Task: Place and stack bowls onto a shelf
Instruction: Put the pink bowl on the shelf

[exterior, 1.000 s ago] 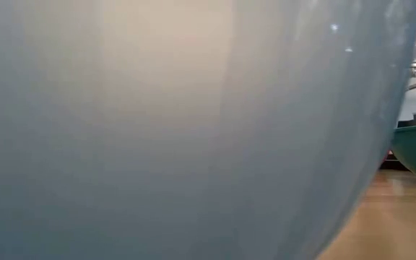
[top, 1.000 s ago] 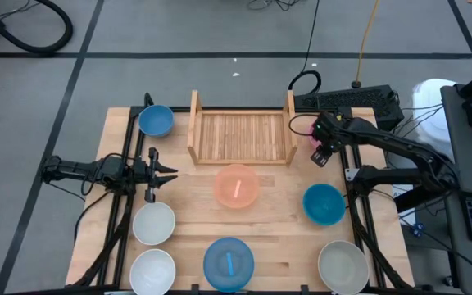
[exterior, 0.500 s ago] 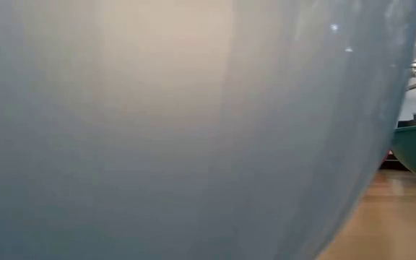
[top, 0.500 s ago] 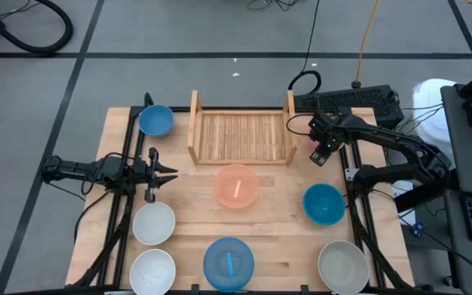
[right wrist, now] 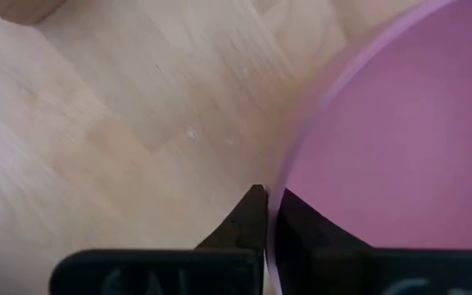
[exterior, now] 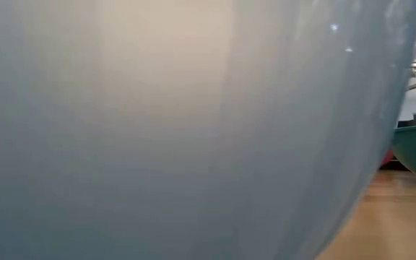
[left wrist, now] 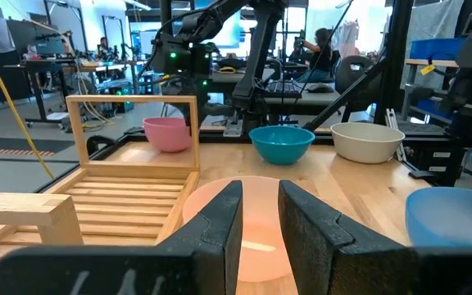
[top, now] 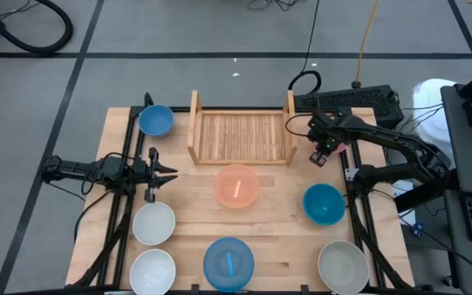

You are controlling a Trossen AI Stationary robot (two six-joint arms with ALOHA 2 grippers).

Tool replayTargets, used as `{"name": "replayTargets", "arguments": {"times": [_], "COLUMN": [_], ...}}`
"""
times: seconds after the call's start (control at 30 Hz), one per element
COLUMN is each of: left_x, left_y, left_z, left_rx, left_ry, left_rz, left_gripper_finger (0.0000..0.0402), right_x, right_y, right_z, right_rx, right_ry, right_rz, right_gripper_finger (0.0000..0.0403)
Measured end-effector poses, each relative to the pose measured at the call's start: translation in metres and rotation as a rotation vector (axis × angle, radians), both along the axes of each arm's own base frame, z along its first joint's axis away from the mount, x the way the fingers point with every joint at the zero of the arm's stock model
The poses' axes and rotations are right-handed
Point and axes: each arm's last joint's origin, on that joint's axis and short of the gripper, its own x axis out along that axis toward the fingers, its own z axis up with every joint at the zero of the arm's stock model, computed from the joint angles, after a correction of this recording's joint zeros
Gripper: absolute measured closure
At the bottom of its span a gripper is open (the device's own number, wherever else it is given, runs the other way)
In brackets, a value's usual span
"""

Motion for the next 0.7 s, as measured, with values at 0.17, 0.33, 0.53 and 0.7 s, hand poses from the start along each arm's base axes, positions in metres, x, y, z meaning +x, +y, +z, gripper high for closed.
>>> {"name": "replayTargets", "arguments": {"times": [0.17, 0.33, 0.53, 0.7], "left_x": [0.000, 0.000, 0.000, 0.000], "left_y": [0.000, 0.000, 0.000, 0.000], "left_z": [0.000, 0.000, 0.000, 0.000], "left_rx": [-0.002, 0.009, 0.010, 0.011], "left_ry": [0.000, 0.000, 0.000, 0.000], "left_rz": [0.000, 0.001, 0.001, 0.001], "left_gripper_finger": [0.0314, 0.0314, 0.0314, 0.0314], "right_x": [-0.007, -0.012, -0.014, -0.014], "right_y": [0.009, 0.011, 0.012, 0.012], "right_z": [0.020, 0.062, 0.125, 0.180], "right_rx": [-0.012, -0.185, -0.342, -0.487], "right_ry": [0.014, 0.014, -0.156, -0.306], "right_rz": [0.007, -0.023, -0.037, -0.021], "right_gripper_finger": [0.0402, 0.0402, 0.0402, 0.0403]}}
